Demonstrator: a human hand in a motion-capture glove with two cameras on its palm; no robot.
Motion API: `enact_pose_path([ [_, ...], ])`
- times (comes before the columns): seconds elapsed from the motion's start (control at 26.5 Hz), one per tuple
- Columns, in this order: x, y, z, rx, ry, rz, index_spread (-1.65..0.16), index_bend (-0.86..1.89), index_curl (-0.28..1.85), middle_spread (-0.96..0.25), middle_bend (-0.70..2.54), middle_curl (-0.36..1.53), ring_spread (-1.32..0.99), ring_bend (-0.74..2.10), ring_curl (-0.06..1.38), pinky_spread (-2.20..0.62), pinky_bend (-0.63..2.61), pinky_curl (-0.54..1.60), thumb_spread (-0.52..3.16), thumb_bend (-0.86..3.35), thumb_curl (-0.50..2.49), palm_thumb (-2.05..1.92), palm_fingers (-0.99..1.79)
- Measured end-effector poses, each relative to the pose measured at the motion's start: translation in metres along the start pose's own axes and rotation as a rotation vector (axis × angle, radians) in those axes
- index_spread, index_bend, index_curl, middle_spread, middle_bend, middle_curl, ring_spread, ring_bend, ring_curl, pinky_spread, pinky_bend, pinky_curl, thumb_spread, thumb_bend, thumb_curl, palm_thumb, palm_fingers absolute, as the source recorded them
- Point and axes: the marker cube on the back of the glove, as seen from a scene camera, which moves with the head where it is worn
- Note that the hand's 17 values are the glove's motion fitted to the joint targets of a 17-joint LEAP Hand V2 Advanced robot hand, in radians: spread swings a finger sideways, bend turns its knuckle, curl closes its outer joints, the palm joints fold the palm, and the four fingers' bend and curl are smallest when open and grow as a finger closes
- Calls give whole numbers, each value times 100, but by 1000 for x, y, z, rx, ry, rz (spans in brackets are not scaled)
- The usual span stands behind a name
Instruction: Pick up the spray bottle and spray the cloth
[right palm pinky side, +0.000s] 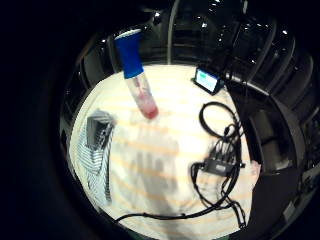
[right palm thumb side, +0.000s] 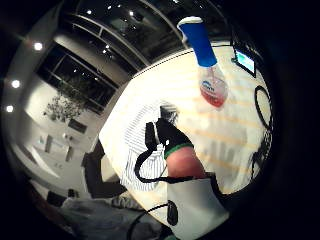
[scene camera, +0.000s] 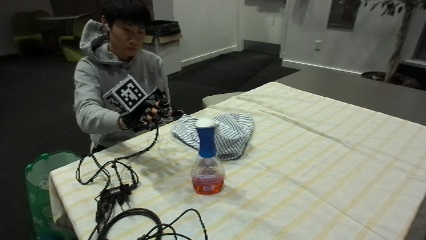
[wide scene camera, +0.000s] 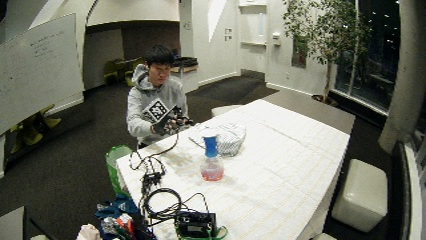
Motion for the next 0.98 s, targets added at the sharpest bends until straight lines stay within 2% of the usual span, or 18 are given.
enact_pose_path([
  [0.3, 20, -40, 32, -40, -206, 95, -34, 8, 17, -3, 35, 34, 5, 32, 24, 26, 44, 33, 98, -3, 35, 56, 11],
  [0.98, 33, -101, 104, 9, -679, 263, -33, 8, 13, -1, 38, 36, 4, 42, 28, 25, 53, 36, 94, -2, 37, 64, 8],
])
